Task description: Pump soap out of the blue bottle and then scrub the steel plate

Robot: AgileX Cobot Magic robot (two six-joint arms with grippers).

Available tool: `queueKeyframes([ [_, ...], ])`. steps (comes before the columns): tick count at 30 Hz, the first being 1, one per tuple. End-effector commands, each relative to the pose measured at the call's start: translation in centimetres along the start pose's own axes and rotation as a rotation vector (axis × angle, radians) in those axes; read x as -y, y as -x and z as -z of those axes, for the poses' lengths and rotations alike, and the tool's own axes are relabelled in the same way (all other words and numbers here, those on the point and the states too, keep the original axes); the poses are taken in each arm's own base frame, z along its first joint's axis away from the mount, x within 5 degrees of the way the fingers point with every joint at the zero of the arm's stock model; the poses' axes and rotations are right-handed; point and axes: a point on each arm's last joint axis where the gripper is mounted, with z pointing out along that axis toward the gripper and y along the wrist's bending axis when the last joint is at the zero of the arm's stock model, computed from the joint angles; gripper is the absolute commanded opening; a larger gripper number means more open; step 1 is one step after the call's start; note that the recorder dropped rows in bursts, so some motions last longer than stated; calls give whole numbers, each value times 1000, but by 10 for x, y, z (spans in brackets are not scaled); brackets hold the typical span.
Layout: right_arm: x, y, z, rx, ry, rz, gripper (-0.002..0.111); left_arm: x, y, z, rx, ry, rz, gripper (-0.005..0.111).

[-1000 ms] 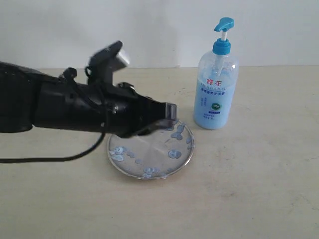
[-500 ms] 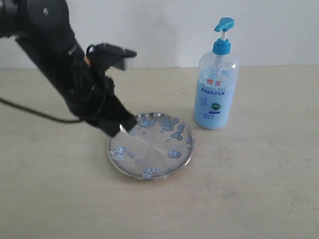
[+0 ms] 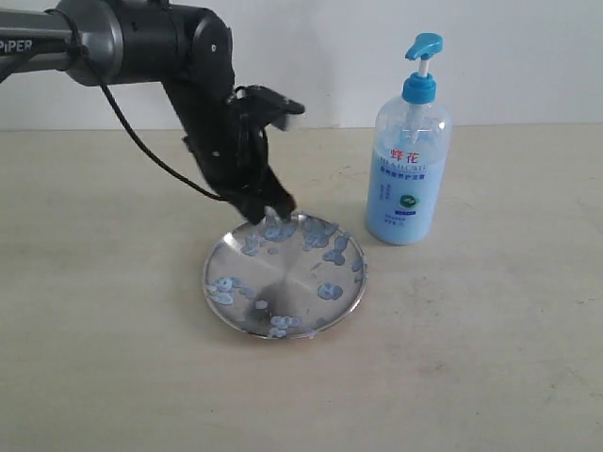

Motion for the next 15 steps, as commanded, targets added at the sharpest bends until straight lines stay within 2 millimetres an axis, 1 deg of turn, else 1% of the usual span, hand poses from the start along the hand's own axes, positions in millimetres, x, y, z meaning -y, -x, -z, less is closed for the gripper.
queueKeyframes([
  [1, 0, 0, 0, 7, -4, 9, 3, 47, 13, -6, 177, -457, -310, 4],
  [2, 0, 0, 0, 7, -4, 9, 3, 48, 7, -8, 115, -475, -339, 4],
  [3, 0, 0, 0, 7, -4, 9, 3, 44, -2, -10, 19, -449, -363, 4],
  [5, 0, 0, 0, 7, -4, 9, 3, 26, -12, -14, -134, -266, -333, 4],
  [6, 0, 0, 0, 7, -4, 9, 3, 14, -14, -16, -181, -131, -315, 4],
  [7, 0, 0, 0, 7, -4, 9, 3, 1, -9, -17, -149, 17, -281, 4],
  [8, 0, 0, 0, 7, -4, 9, 3, -8, -3, -17, -83, 127, -246, 4],
  [9, 0, 0, 0, 7, -4, 9, 3, -13, 8, -16, 38, 179, -166, 4],
  [10, 0, 0, 0, 7, -4, 9, 3, -11, 18, -16, 163, 158, -69, 4],
  [11, 0, 0, 0, 7, -4, 9, 3, -7, 25, -16, 244, 109, -14, 4],
  [12, 0, 0, 0, 7, -4, 9, 3, 1, 28, -16, 277, 22, -3, 4],
  [13, 0, 0, 0, 7, -4, 9, 3, 13, 28, -16, 269, -82, -55, 4],
  [14, 0, 0, 0, 7, -4, 9, 3, 21, 24, -17, 236, -168, -150, 4],
  [15, 0, 0, 0, 7, -4, 9, 3, 31, 15, -17, 161, -276, -236, 4],
])
